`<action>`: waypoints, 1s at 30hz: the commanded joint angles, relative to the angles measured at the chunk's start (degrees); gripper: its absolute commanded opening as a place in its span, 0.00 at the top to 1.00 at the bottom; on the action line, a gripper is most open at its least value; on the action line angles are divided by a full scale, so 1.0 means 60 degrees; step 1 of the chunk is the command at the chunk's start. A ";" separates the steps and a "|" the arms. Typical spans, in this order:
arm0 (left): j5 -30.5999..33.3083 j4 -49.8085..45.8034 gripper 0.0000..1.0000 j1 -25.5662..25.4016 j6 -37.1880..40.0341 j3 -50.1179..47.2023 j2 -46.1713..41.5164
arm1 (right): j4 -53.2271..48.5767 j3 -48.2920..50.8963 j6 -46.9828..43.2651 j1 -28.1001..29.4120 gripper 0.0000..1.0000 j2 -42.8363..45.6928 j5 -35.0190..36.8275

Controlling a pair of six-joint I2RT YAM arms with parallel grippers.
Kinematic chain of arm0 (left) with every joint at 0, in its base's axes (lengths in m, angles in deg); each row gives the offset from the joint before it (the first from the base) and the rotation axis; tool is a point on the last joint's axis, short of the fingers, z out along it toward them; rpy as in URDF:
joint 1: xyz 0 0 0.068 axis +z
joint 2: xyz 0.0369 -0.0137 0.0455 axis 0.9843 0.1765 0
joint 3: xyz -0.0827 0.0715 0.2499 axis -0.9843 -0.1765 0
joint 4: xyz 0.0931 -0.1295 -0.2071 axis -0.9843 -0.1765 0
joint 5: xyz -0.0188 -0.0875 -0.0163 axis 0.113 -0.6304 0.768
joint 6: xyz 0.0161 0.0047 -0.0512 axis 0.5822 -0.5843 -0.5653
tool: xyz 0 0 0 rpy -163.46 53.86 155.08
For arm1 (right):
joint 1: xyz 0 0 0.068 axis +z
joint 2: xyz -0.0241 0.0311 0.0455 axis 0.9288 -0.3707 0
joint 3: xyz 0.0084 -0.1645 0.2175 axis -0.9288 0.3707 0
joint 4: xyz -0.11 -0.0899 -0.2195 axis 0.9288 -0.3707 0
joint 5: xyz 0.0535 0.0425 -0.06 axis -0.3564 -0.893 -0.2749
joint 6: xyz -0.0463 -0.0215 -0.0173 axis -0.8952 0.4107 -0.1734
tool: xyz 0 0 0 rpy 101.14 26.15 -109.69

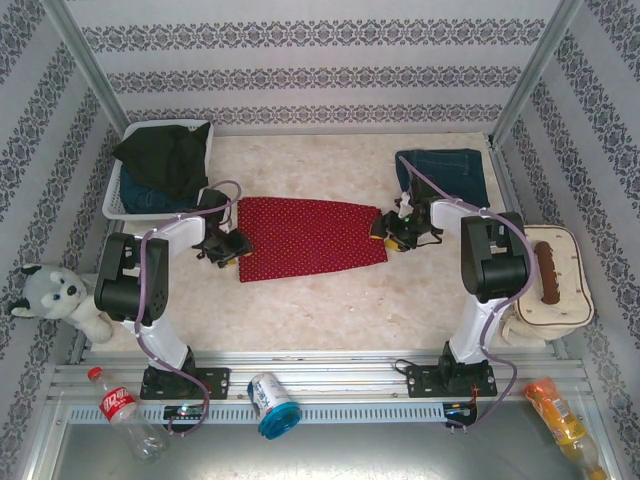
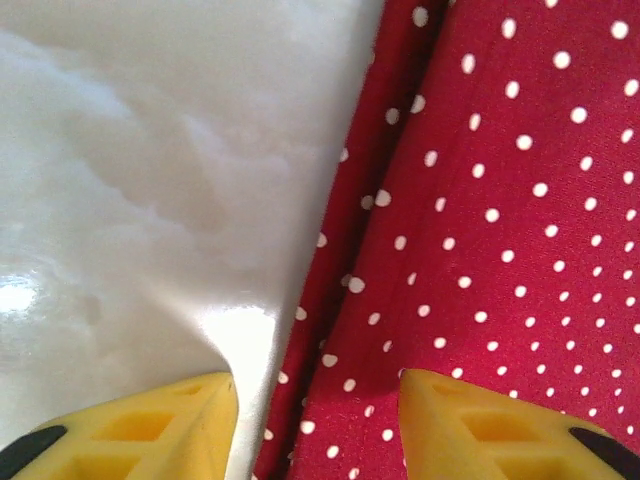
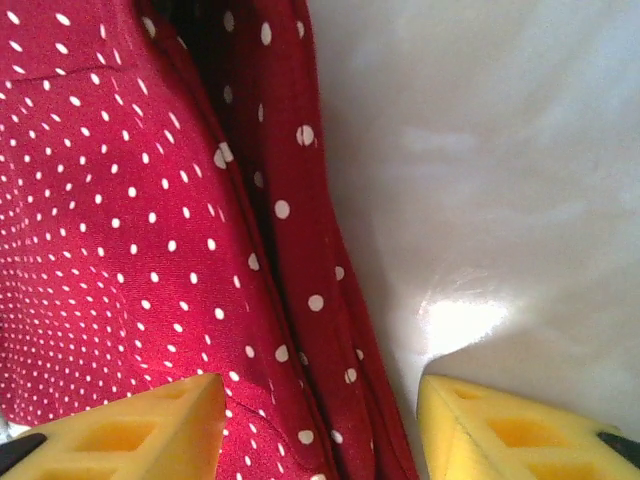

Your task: Fold and stack the skirts

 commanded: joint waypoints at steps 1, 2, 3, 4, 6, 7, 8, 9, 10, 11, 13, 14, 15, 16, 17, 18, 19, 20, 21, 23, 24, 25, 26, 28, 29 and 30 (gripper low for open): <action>-0.0434 0.1644 0.59 0.0005 0.0382 -0.0315 0.0474 | 0.0801 0.0148 0.0111 0.0189 0.52 -0.0302 -0.1252; -0.0526 0.1755 0.61 0.0005 0.0362 -0.0429 0.0493 | 0.0921 0.0174 0.0174 0.0211 0.53 -0.0303 -0.1440; -0.0579 0.1819 0.62 0.0006 0.0365 -0.0502 0.0510 | 0.1067 0.0186 0.0243 0.0245 0.55 -0.0332 -0.1684; -0.0601 0.1850 0.64 0.0004 0.0376 -0.0549 0.0524 | 0.1184 0.0210 0.0297 0.0270 0.56 -0.0350 -0.1813; -0.0662 0.1849 0.65 0.0004 0.0407 -0.0557 0.0568 | 0.1297 0.0209 0.0399 0.0277 0.57 -0.0403 -0.1939; -0.0690 0.1851 0.66 0.0009 0.0423 -0.0545 0.0572 | 0.1222 0.0177 0.0376 0.0283 0.57 -0.0430 -0.1835; -0.0714 0.1838 0.67 0.0009 0.0436 -0.0527 0.0583 | 0.1210 0.0175 0.0367 0.0280 0.58 -0.0477 -0.1746; -0.0718 0.1835 0.67 0.0004 0.0438 -0.0536 0.0576 | 0.1231 0.0197 0.0419 0.0267 0.62 -0.0513 -0.1554; -0.0708 0.1836 0.68 0.0011 0.0451 -0.0531 0.0564 | 0.1232 0.0208 0.0491 0.0219 0.68 -0.0582 -0.1408; -0.0688 0.1833 0.68 0.0004 0.0452 -0.0538 0.0556 | 0.1273 0.0232 0.0559 0.0204 0.74 -0.0618 -0.1361; -0.0687 0.1822 0.70 0.0006 0.0453 -0.0530 0.0502 | 0.1483 0.0372 0.0780 0.0175 0.89 -0.0534 -0.1109; -0.0678 0.1835 0.71 0.0005 0.0452 -0.0542 0.0475 | 0.1433 0.0402 0.0832 0.0161 0.95 -0.0432 -0.0874; -0.0666 0.1861 0.73 0.0005 0.0428 -0.0586 0.0456 | 0.1326 0.0428 0.0828 0.0169 0.99 -0.0257 -0.0611; -0.0679 0.1922 0.75 0.0006 0.0339 -0.0627 0.0443 | 0.1137 0.0403 0.0831 0.0158 1.00 -0.0062 -0.0356; -0.0727 0.2023 0.77 -0.0006 0.0221 -0.0676 0.0474 | 0.0921 0.0337 0.0818 0.0176 1.00 0.0100 -0.0178; -0.0893 0.2206 0.79 -0.0015 0.0079 -0.0766 0.0515 | 0.0582 0.0225 0.0752 0.0242 1.00 0.0339 0.0038; -0.1038 0.2336 0.81 -0.0025 -0.0042 -0.0820 0.0552 | 0.0348 0.0135 0.0694 0.0302 1.00 0.0497 0.0248; -0.1158 0.2430 0.82 -0.0061 -0.0134 -0.0843 0.0597 | -0.0019 -0.0032 0.0614 0.0405 1.00 0.0701 0.0538; -0.1198 0.2437 0.85 -0.0092 -0.0176 -0.0839 0.0613 | -0.0432 -0.0231 0.0541 0.0525 1.00 0.0892 0.0892; -0.1233 0.2437 0.87 -0.0152 -0.0240 -0.0859 0.0585 | -0.1107 -0.0613 0.0465 0.0896 1.00 0.1196 0.1685; -0.1276 0.2437 0.88 -0.0160 -0.0253 -0.0884 0.0572 | -0.1411 -0.0820 0.0459 0.1116 1.00 0.1316 0.2084; -0.1335 0.2450 0.88 -0.0165 -0.0292 -0.0905 0.0559 | -0.1672 -0.1054 0.0469 0.1361 1.00 0.1393 0.2426; -0.1383 0.2452 0.88 -0.0172 -0.0303 -0.0895 0.0555 | -0.1839 -0.1264 0.0500 0.1561 1.00 0.1429 0.2667; -0.1494 0.2440 0.88 -0.0172 -0.0336 -0.0899 0.0531 | -0.2128 -0.1714 0.0557 0.2044 1.00 0.1426 0.3102; -0.1528 0.2426 0.88 -0.0165 -0.0342 -0.0893 0.0514 | -0.2216 -0.1892 0.0574 0.2236 1.00 0.1391 0.3244; -0.1527 0.2407 0.88 -0.0172 -0.0353 -0.0885 0.0490 | -0.2282 -0.2088 0.0620 0.2431 1.00 0.1332 0.3378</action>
